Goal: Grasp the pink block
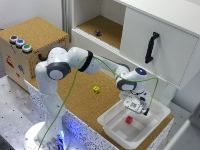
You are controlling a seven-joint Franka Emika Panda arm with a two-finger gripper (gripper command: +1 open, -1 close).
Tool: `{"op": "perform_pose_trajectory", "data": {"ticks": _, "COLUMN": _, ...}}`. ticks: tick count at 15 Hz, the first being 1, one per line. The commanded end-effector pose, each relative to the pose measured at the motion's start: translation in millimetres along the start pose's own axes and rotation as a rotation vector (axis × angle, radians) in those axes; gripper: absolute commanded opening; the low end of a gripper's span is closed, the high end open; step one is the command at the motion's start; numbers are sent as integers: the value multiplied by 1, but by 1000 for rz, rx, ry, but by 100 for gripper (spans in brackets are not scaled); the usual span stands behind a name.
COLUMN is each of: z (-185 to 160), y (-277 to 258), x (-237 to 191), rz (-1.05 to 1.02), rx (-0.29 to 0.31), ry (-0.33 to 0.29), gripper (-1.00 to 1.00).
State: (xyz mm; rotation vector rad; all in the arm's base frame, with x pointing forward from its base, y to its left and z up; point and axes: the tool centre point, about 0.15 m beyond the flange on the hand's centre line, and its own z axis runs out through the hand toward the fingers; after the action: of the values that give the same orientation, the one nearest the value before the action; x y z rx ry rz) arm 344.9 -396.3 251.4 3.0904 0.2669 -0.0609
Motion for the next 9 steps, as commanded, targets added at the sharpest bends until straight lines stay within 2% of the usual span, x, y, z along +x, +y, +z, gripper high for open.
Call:
{"op": "perform_pose_trajectory", "data": {"ticks": 1, "z": 35, "y": 6, "x": -16, "rz": -108, "rx": -71, "ry": 67, "gripper": 100}}
{"op": "perform_pose_trajectory", "data": {"ticks": 7, "z": 42, "y": 3, "x": -21, "rz": -93, "rx": -75, "ry": 79, "gripper": 100}}
{"op": "perform_pose_trajectory", "data": {"ticks": 9, "z": 44, "y": 1, "x": -25, "rz": -88, "rx": -97, "ry": 88, "gripper": 100}}
